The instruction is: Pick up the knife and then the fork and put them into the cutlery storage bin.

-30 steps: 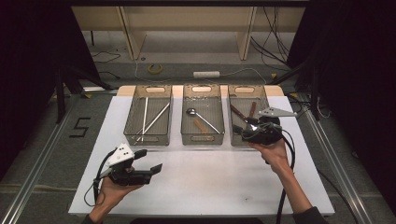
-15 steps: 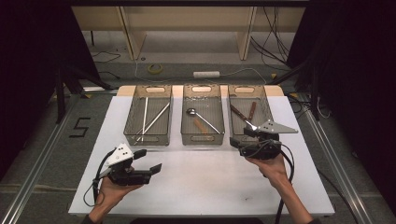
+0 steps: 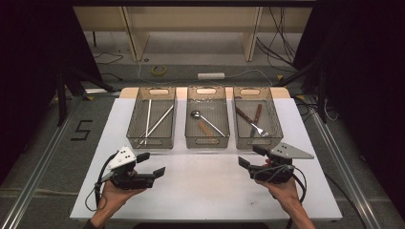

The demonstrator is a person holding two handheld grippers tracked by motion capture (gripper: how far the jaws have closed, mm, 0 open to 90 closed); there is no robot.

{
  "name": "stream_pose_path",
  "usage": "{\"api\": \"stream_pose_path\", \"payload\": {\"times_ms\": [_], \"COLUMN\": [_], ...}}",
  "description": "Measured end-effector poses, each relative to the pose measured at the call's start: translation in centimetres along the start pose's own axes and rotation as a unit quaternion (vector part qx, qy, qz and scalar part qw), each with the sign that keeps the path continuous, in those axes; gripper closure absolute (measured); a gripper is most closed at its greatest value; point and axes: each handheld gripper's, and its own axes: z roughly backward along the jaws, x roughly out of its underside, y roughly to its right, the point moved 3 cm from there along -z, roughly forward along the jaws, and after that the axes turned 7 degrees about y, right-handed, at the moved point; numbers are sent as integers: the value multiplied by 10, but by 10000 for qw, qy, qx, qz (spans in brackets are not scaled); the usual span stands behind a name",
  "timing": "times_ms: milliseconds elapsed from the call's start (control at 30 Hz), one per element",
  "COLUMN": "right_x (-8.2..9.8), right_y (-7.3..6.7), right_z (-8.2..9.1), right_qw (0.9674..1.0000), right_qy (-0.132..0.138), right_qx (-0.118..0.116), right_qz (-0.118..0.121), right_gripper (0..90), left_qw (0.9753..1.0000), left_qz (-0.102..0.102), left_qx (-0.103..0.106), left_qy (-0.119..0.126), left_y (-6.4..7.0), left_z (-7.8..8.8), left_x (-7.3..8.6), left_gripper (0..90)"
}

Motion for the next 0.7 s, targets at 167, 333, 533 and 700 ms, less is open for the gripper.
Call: {"api": "stream_pose_path", "payload": {"times_ms": [167,333,533,700], "right_x": [8,14,19,19], "right_y": [0,-1,-1,0], "right_z": [8,10,10,10], "right_qw": [10000,10000,9998,9998], "right_qy": [15,-40,-151,-160], "right_qx": [17,47,73,88], "right_qz": [-41,32,63,64], "right_gripper": [245,231,228,228], "left_qw": [10000,10000,10000,10000], "left_qz": [2,-3,3,-2], "left_qx": [6,26,35,38], "left_qy": [16,29,72,75], "left_y": [-1,0,0,0], "left_z": [1,1,1,1], "left_x": [0,0,-1,-1], "left_gripper": [186,185,183,183]}}
